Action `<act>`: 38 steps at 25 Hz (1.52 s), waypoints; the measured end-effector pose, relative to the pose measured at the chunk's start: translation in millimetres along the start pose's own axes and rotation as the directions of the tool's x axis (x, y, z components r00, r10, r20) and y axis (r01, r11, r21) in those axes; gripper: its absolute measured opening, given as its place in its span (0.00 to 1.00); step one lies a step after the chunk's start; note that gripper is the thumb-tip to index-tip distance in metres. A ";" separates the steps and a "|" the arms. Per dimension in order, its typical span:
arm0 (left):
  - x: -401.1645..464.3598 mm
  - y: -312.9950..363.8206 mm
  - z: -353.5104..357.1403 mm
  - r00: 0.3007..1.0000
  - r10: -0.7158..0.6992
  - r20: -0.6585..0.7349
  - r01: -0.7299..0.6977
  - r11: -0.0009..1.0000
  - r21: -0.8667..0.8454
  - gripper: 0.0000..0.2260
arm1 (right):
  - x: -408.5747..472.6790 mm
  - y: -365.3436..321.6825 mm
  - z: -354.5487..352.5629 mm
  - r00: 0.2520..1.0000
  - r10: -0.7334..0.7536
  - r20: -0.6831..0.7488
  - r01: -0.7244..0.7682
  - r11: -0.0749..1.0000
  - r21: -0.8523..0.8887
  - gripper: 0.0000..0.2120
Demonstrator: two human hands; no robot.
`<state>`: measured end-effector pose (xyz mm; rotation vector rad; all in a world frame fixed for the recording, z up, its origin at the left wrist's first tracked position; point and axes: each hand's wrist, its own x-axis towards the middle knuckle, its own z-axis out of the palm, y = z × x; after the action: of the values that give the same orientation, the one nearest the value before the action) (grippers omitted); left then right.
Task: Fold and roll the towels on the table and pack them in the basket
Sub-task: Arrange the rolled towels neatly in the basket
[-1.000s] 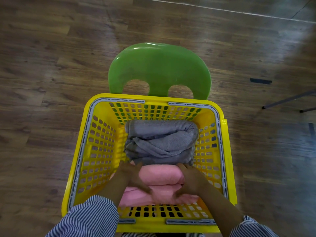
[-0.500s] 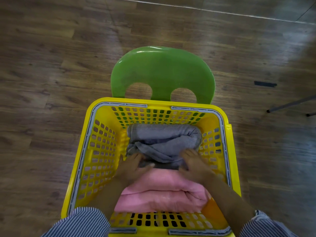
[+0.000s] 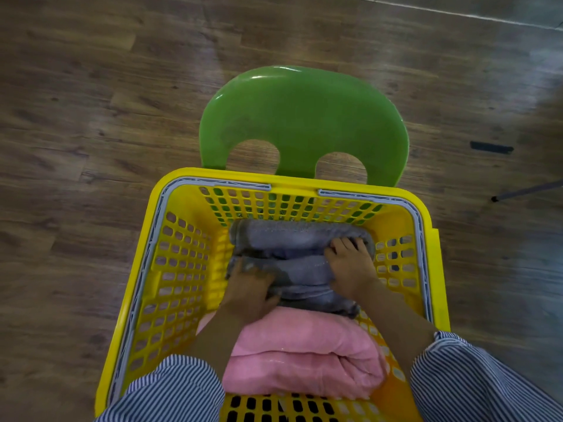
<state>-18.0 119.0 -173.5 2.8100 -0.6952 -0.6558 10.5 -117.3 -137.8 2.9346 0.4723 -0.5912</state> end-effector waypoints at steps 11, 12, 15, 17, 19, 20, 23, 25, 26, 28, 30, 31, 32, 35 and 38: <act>13.8 -3.2 -6.6 0.997 -0.072 0.033 0.071 0.997 0.013 0.26 | -23.1 5.4 -0.3 0.986 0.041 -0.164 0.017 0.942 0.336 0.23; 16.6 -2.9 -7.3 0.997 -0.076 0.003 0.076 0.996 0.040 0.26 | -26.5 6.3 -0.1 0.983 0.048 -0.179 0.019 0.934 0.357 0.23; 21.9 -8.9 -13.8 0.982 -0.124 -0.146 0.145 0.979 0.145 0.31 | -30.1 9.0 -1.2 0.977 0.093 -0.192 -0.018 0.933 0.360 0.26; 26.9 -12.3 -16.8 0.977 -0.110 -0.185 0.152 0.960 0.234 0.32 | -23.7 10.5 -2.6 0.982 0.114 -0.154 -0.067 0.957 0.281 0.28; 32.3 -12.3 -19.7 0.991 -0.091 -0.095 0.116 0.947 0.301 0.34 | -14.3 10.1 -6.7 0.989 0.138 -0.053 -0.126 0.973 0.194 0.31; 37.0 -13.2 -17.1 0.996 -0.074 -0.051 0.087 0.939 0.331 0.36 | -9.9 9.6 -9.4 0.988 0.152 0.020 -0.154 0.975 0.160 0.33; 50.6 -20.5 -7.6 0.999 0.039 0.003 -0.038 0.931 0.364 0.34 | 0.0 7.7 -12.6 0.957 0.186 0.224 -0.207 0.975 0.074 0.37; 55.1 -25.0 -5.9 0.999 0.043 -0.003 -0.040 0.937 0.348 0.29 | 7.8 5.3 -14.6 0.941 0.208 0.268 -0.214 0.977 -0.005 0.38; 56.9 -25.8 -5.4 0.999 0.042 0.016 -0.045 0.935 0.351 0.27 | 10.5 3.7 -15.9 0.943 0.212 0.258 -0.214 0.977 -0.021 0.37; 60.5 -27.4 -5.9 0.997 0.071 0.009 -0.070 0.936 0.346 0.23 | 11.9 3.1 -19.4 0.950 0.205 0.234 -0.206 0.978 -0.019 0.34; 60.6 -27.3 -17.4 0.993 0.114 -0.045 -0.093 0.941 0.324 0.20 | 4.9 5.7 -24.5 0.963 0.195 0.186 -0.207 0.977 0.048 0.31; 57.3 -26.8 -27.3 0.989 0.126 -0.080 -0.097 0.950 0.298 0.22 | -1.8 7.1 -28.5 0.971 0.187 0.149 -0.204 0.974 0.101 0.30; 51.0 -26.2 -40.7 0.982 0.142 -0.128 -0.104 0.958 0.266 0.23 | -9.9 8.6 -34.7 0.978 0.173 0.120 -0.188 0.974 0.129 0.29; 14.7 -13.2 -87.1 0.939 0.176 -0.295 -0.138 0.980 0.144 0.22 | -40.9 14.4 -59.3 0.990 0.142 -0.016 -0.139 0.982 0.130 0.32; -50.3 4.5 -102.4 0.910 0.179 -0.374 -0.159 0.984 0.084 0.25 | -88.5 3.1 -88.3 0.987 0.065 -0.148 -0.035 0.980 0.197 0.30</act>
<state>-13.1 145.4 -62.5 2.7577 -0.8701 -0.0551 -34.2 -130.2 -21.7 3.1842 0.3738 -0.4283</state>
